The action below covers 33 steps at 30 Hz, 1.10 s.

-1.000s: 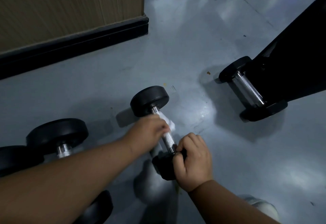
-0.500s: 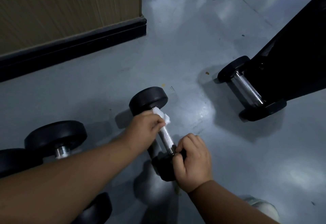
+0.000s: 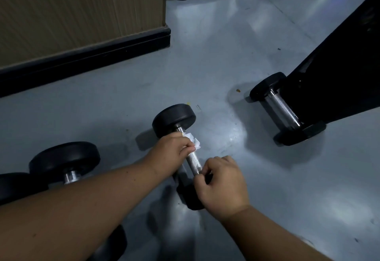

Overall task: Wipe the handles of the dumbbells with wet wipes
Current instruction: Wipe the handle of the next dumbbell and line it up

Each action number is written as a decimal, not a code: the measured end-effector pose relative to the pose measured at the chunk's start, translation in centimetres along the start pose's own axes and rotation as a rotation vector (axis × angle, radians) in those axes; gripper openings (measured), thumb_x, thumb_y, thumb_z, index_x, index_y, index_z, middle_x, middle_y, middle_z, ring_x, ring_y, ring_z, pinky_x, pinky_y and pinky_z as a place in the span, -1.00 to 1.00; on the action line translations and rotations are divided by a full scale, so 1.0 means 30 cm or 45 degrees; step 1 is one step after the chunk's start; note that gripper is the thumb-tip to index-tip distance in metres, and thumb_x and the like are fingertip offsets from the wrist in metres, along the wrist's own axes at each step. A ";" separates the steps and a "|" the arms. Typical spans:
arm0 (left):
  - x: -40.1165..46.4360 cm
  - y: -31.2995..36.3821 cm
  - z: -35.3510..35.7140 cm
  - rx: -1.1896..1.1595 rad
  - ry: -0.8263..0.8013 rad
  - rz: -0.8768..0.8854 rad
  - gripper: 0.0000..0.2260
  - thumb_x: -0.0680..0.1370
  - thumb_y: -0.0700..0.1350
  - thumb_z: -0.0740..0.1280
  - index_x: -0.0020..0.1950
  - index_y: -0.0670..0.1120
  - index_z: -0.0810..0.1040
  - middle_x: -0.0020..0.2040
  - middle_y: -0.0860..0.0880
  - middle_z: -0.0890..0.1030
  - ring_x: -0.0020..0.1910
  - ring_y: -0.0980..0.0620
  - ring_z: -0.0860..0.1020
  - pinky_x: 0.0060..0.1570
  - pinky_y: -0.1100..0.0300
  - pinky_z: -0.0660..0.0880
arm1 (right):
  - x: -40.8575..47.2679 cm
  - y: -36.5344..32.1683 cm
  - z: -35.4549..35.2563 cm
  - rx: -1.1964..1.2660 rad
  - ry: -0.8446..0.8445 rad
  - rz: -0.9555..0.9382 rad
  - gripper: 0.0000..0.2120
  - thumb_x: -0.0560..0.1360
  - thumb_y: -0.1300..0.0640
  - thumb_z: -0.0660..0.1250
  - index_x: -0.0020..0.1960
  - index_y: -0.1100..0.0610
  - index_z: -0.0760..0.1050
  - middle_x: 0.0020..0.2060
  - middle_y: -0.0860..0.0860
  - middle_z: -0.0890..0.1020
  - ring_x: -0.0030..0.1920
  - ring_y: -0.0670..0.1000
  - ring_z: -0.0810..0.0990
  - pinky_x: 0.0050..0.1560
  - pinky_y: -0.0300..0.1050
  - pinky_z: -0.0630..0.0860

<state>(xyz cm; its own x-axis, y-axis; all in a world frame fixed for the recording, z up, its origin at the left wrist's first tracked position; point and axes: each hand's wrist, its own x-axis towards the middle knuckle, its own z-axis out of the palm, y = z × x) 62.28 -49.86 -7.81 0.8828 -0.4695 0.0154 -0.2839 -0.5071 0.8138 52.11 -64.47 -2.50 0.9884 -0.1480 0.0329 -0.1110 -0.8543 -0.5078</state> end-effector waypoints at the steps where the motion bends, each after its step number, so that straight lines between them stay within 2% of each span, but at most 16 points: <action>1: 0.001 0.001 0.002 -0.004 0.026 -0.023 -0.92 0.55 -0.13 0.46 -0.05 -0.13 0.72 -0.13 -0.05 0.61 -0.10 0.05 0.55 -0.05 0.32 0.42 | -0.013 -0.014 0.001 0.025 -0.002 -0.034 -0.85 0.32 -0.01 0.21 -0.36 0.03 0.39 -0.42 -0.11 0.45 -0.27 0.01 0.42 -0.22 -0.07 0.41; 4: -0.037 0.027 0.020 0.001 0.011 0.019 -0.89 0.55 -0.12 0.41 -0.09 -0.12 0.70 -0.14 -0.06 0.60 -0.12 0.03 0.55 -0.06 0.18 0.45 | -0.048 -0.019 0.022 -0.060 0.039 -0.193 -0.89 0.30 0.05 0.29 -0.31 0.07 0.40 -0.35 -0.04 0.43 -0.28 0.08 0.39 -0.19 -0.01 0.38; 7: -0.124 0.065 0.062 -0.028 -0.241 0.120 -0.88 0.52 -0.17 0.33 -0.22 -0.07 0.56 -0.20 -0.02 0.52 -0.17 0.01 0.53 -0.12 0.02 0.46 | -0.041 0.001 0.034 -0.102 0.100 -0.194 -0.89 0.28 0.08 0.28 -0.31 0.10 0.38 -0.35 0.01 0.42 -0.30 0.11 0.36 -0.20 -0.11 0.23; 8: -0.124 0.058 0.064 -0.011 -0.282 0.151 -0.87 0.52 -0.18 0.34 -0.22 -0.04 0.54 -0.21 0.00 0.50 -0.18 0.02 0.52 -0.14 0.02 0.46 | -0.039 0.008 0.032 -0.105 0.119 -0.195 -0.89 0.28 0.09 0.27 -0.31 0.11 0.38 -0.35 0.01 0.42 -0.30 0.10 0.36 -0.20 -0.14 0.19; 10: -0.074 0.034 0.045 0.006 -0.278 0.156 -0.91 0.54 -0.15 0.41 -0.14 0.01 0.65 -0.20 0.06 0.51 -0.16 0.08 0.53 -0.13 0.17 0.44 | -0.038 0.025 0.026 -0.091 0.134 -0.194 -0.91 0.27 0.11 0.25 -0.31 0.12 0.39 -0.34 0.00 0.43 -0.30 0.10 0.37 -0.22 -0.15 0.18; 13: 0.019 -0.014 -0.012 -0.064 0.017 0.002 -0.95 0.53 -0.16 0.49 -0.05 -0.09 0.74 -0.25 0.10 0.50 -0.18 0.16 0.50 -0.20 0.46 0.34 | -0.030 0.043 0.016 -0.047 0.136 -0.193 -0.94 0.25 0.14 0.24 -0.29 0.12 0.40 -0.32 -0.01 0.43 -0.29 0.08 0.37 -0.25 -0.13 0.19; 16: -0.006 -0.001 -0.002 -0.058 0.126 -0.017 -0.93 0.54 -0.14 0.46 -0.07 -0.11 0.73 -0.27 0.10 0.47 -0.22 0.17 0.48 -0.19 0.51 0.33 | -0.033 0.031 0.019 -0.058 0.141 -0.209 -0.94 0.25 0.15 0.25 -0.30 0.12 0.40 -0.32 0.00 0.44 -0.29 0.09 0.38 -0.23 -0.15 0.17; 19: -0.093 0.059 0.061 -0.082 -0.182 0.096 -0.87 0.54 -0.09 0.33 -0.19 0.03 0.60 -0.20 0.08 0.46 -0.21 0.15 0.48 -0.20 0.24 0.37 | -0.040 0.018 0.028 -0.074 0.154 -0.261 -0.94 0.27 0.14 0.27 -0.30 0.12 0.40 -0.33 0.03 0.43 -0.30 0.11 0.36 -0.23 -0.13 0.17; 21: -0.094 0.061 0.071 -0.047 -0.318 0.196 -0.87 0.53 -0.08 0.30 -0.21 0.08 0.54 -0.18 0.09 0.46 -0.19 0.15 0.48 -0.19 0.19 0.35 | -0.038 0.024 0.026 -0.074 0.169 -0.266 -0.93 0.27 0.15 0.28 -0.30 0.12 0.40 -0.34 0.03 0.43 -0.31 0.12 0.36 -0.23 -0.13 0.17; 23: -0.034 0.033 0.045 -0.042 -0.201 0.163 -0.89 0.55 -0.08 0.36 -0.13 0.03 0.68 -0.15 0.05 0.55 -0.12 0.12 0.52 -0.08 0.18 0.43 | -0.036 0.028 0.026 -0.084 0.171 -0.242 -0.93 0.26 0.15 0.28 -0.31 0.13 0.40 -0.34 0.03 0.43 -0.31 0.12 0.36 -0.24 -0.12 0.17; 25: 0.019 -0.001 0.006 -0.031 0.031 0.010 -0.90 0.56 -0.10 0.43 -0.09 -0.06 0.72 -0.21 0.03 0.53 -0.17 0.13 0.49 -0.12 0.29 0.40 | -0.040 0.027 0.028 -0.091 0.159 -0.230 -0.93 0.26 0.15 0.27 -0.31 0.14 0.40 -0.34 0.02 0.43 -0.30 0.12 0.36 -0.28 -0.10 0.20; 27: 0.017 0.006 0.002 -0.040 0.111 -0.014 -0.92 0.55 -0.12 0.44 -0.09 -0.07 0.72 -0.25 0.08 0.48 -0.20 0.14 0.48 -0.14 0.43 0.36 | -0.042 0.023 0.031 -0.097 0.152 -0.235 -0.92 0.27 0.14 0.28 -0.31 0.15 0.40 -0.33 0.03 0.43 -0.31 0.12 0.36 -0.29 -0.07 0.24; 28: -0.012 0.015 0.023 -0.040 0.044 0.024 -0.90 0.55 -0.10 0.41 -0.10 -0.06 0.71 -0.22 0.08 0.50 -0.17 0.13 0.50 -0.09 0.41 0.40 | -0.043 0.022 0.032 -0.096 0.154 -0.242 -0.91 0.27 0.14 0.28 -0.31 0.15 0.40 -0.33 0.04 0.42 -0.31 0.13 0.36 -0.28 -0.08 0.23; 30: -0.089 0.069 0.060 -0.045 -0.214 0.081 -0.80 0.53 0.01 0.26 -0.11 -0.03 0.65 -0.14 0.06 0.56 -0.10 0.08 0.55 -0.06 0.20 0.47 | -0.042 0.021 0.031 -0.077 0.171 -0.266 -0.92 0.28 0.14 0.28 -0.31 0.14 0.40 -0.33 0.04 0.42 -0.31 0.12 0.35 -0.24 -0.11 0.19; 31: -0.114 0.077 0.069 -0.045 -0.308 0.088 -0.78 0.50 0.04 0.21 -0.11 0.00 0.61 -0.13 0.09 0.55 -0.12 0.13 0.54 -0.10 0.19 0.46 | -0.041 0.021 0.031 -0.060 0.183 -0.271 -0.92 0.28 0.14 0.28 -0.30 0.13 0.40 -0.32 0.04 0.42 -0.31 0.12 0.36 -0.23 -0.12 0.18; 33: -0.084 0.062 0.052 0.029 -0.300 0.127 -0.82 0.50 0.08 0.23 -0.04 0.08 0.59 -0.16 0.19 0.49 -0.14 0.22 0.51 -0.17 0.27 0.40 | -0.038 0.021 0.027 -0.041 0.198 -0.254 -0.93 0.28 0.14 0.28 -0.29 0.14 0.42 -0.29 0.05 0.44 -0.30 0.11 0.37 -0.26 -0.11 0.21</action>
<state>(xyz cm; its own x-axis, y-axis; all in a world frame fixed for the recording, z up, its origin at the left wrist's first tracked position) 58.95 -50.76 -7.23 0.7394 -0.6719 -0.0431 -0.3757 -0.4649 0.8017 50.99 -64.44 -3.56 0.9636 -0.0474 0.2630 0.0792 -0.8894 -0.4503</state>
